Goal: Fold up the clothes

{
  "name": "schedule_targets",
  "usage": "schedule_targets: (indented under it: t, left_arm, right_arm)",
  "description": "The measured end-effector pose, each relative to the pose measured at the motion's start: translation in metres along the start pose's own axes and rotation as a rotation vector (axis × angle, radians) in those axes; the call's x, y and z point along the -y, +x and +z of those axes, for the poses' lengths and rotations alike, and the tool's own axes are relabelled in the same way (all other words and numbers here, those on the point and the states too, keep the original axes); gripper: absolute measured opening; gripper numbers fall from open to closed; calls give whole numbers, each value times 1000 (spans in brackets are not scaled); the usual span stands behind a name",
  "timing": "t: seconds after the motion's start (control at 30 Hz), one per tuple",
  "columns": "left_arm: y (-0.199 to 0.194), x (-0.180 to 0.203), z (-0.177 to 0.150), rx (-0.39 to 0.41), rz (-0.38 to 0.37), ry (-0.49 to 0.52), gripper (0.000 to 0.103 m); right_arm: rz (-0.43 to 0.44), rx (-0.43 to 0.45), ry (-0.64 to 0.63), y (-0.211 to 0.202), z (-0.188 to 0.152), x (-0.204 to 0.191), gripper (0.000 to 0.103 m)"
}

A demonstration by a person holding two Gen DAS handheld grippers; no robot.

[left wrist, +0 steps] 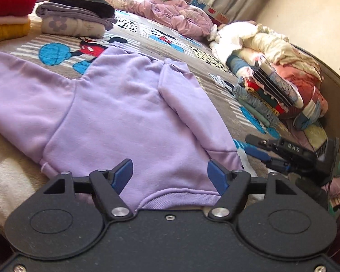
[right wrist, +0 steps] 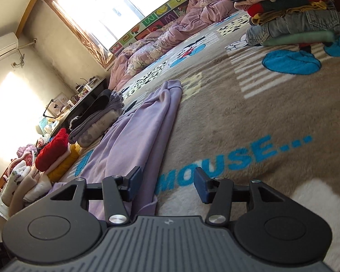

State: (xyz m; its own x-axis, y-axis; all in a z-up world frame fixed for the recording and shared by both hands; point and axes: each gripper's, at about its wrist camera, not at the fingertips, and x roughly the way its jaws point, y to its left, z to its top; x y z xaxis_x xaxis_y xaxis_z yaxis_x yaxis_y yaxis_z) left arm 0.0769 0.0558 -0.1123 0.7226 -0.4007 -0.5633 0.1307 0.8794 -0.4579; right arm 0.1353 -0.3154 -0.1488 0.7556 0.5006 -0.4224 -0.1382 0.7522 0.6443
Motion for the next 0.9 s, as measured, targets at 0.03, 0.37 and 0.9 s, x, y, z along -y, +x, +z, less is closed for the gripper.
schedule_targets:
  t: [0.03, 0.37, 0.9]
  left_arm:
    - [-5, -8, 2, 18, 10, -39, 72]
    - [-46, -96, 14, 186, 118, -366, 72]
    - [-65, -238, 60, 362, 202, -678, 68]
  right_arm:
    - [7, 8, 8, -5, -3, -2, 53]
    - [140, 68, 140, -30, -27, -14, 71]
    - [184, 82, 119, -25, -36, -28, 71]
